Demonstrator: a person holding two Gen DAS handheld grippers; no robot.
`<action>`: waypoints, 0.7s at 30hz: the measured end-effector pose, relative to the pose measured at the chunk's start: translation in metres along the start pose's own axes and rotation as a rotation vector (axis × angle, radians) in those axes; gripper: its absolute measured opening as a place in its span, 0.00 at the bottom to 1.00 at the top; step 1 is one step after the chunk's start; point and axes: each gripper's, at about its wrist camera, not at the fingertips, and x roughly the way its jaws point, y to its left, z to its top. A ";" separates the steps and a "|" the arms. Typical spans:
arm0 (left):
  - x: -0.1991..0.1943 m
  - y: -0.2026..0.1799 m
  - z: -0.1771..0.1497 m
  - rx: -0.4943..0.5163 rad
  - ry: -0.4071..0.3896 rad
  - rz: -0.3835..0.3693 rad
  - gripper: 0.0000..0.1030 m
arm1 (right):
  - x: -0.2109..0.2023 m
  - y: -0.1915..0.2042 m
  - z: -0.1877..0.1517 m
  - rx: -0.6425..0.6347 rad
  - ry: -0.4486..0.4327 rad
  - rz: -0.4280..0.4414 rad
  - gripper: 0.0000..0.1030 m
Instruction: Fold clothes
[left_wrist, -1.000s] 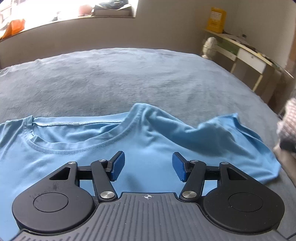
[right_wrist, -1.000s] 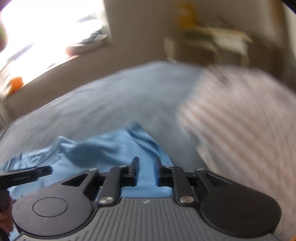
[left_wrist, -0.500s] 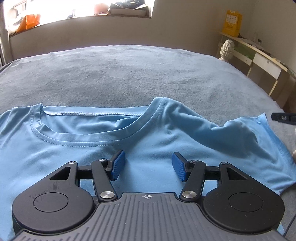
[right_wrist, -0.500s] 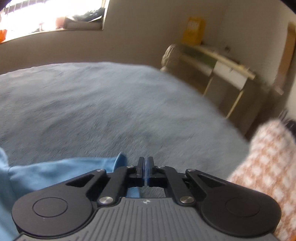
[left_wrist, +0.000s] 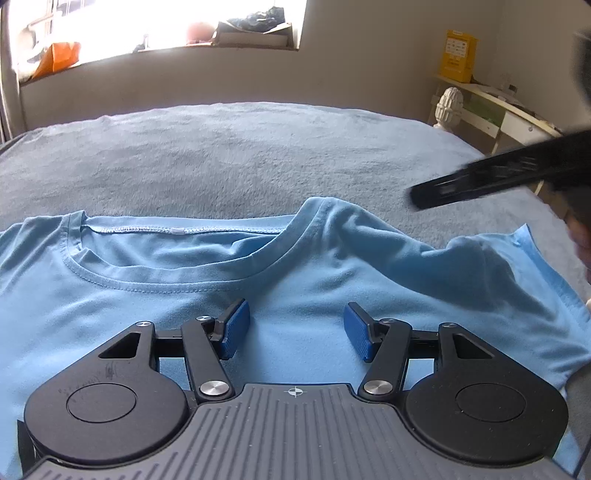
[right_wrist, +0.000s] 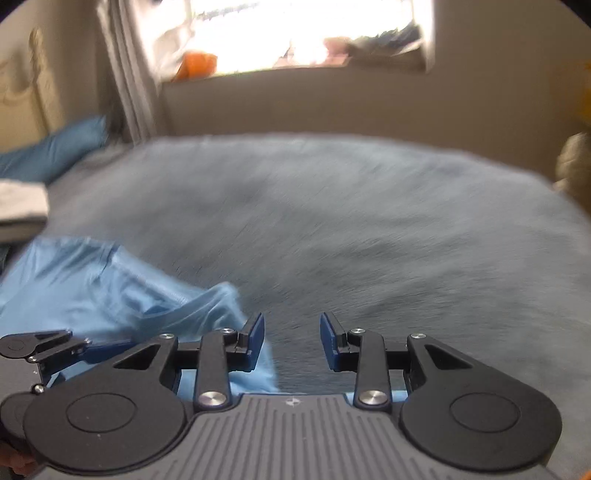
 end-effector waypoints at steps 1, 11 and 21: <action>0.000 0.000 -0.001 0.003 -0.005 0.001 0.56 | 0.010 -0.001 0.005 0.004 0.041 0.032 0.34; 0.002 -0.004 -0.007 0.038 -0.043 0.023 0.56 | 0.030 0.035 0.008 -0.201 0.140 0.000 0.01; 0.005 -0.010 -0.011 0.067 -0.051 0.051 0.57 | 0.043 0.016 0.003 -0.113 0.013 -0.175 0.18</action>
